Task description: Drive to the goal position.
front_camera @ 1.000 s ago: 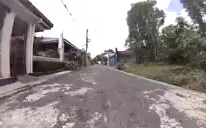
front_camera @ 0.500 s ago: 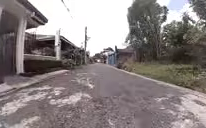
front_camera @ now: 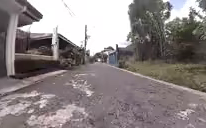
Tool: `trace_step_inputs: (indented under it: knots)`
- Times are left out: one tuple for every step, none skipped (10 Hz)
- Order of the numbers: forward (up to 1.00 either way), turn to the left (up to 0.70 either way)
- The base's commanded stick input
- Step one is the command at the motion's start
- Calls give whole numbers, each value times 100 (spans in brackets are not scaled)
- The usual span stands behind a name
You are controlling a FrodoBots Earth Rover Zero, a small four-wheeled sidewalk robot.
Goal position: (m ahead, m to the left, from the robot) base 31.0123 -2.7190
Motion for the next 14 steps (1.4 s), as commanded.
trace_step_inputs:
  knots:
    - [100,0]
    - [100,0]
    - [100,0]
    - [100,0]
    - [100,0]
    - [100,0]
    - [100,0]
    - [100,0]
    - [100,0]
    - [100,-27]
    - [100,-9]
    - [100,0]
    - [100,0]
    - [100,0]
